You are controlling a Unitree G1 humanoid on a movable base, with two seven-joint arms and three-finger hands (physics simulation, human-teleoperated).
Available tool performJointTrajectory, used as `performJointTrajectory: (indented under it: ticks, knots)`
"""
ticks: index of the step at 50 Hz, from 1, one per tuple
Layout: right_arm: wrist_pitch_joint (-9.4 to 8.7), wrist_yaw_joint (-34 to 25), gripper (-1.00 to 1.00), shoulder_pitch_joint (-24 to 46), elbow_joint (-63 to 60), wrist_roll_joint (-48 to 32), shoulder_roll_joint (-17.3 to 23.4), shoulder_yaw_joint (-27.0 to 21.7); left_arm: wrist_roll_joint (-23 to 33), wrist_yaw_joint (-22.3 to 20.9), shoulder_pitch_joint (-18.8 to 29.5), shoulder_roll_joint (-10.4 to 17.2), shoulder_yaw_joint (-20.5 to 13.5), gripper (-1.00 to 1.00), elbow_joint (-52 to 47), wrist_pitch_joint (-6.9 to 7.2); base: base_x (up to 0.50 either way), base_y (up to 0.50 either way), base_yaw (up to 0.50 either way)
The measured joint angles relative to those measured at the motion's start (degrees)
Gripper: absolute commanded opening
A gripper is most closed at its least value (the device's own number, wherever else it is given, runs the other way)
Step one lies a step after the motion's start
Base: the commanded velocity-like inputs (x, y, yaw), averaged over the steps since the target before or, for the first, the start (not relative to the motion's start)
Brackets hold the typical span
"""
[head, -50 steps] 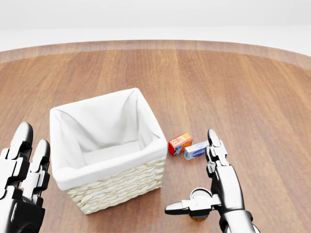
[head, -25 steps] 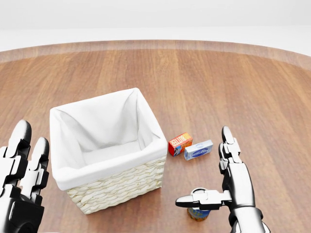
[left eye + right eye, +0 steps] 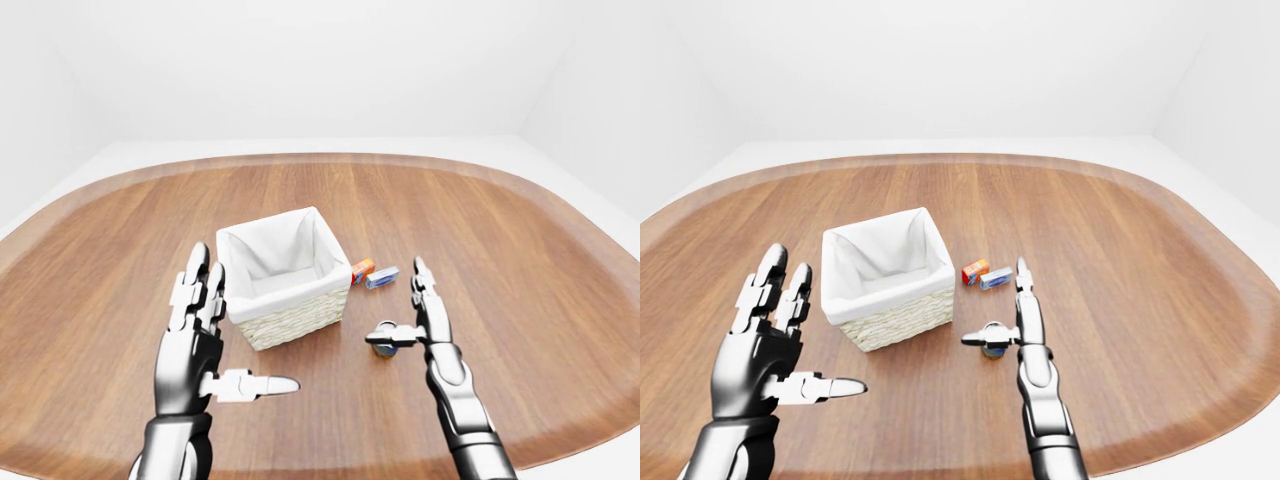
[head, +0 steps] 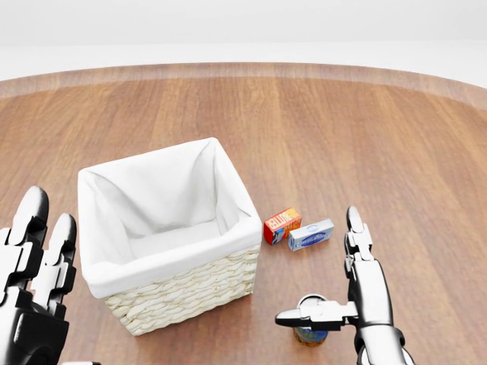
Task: Pick up the alphabet soup and put it in the basket.
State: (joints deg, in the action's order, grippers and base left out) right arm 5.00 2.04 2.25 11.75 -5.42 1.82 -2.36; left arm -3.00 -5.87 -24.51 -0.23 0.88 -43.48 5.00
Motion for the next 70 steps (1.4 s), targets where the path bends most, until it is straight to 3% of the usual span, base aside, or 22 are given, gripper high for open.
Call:
performJointTrajectory:
  ticks: [46, 70]
  knots:
    - [0.0, 7.8, 1.0, 12.1, 30.6, -3.4, 1.8, -0.3, -0.1, -0.1, 1.5, 0.0, -0.4, 1.0, 1.3, 0.0, 0.0, 0.0, 0.0]
    - [0.0, 12.4, 1.0, 15.8, 44.3, -7.0, 0.7, 1.4, -0.5, -0.8, 2.0, -0.3, -1.0, 1.0, 1.2, 0.0, 0.0, 0.0, 0.0]
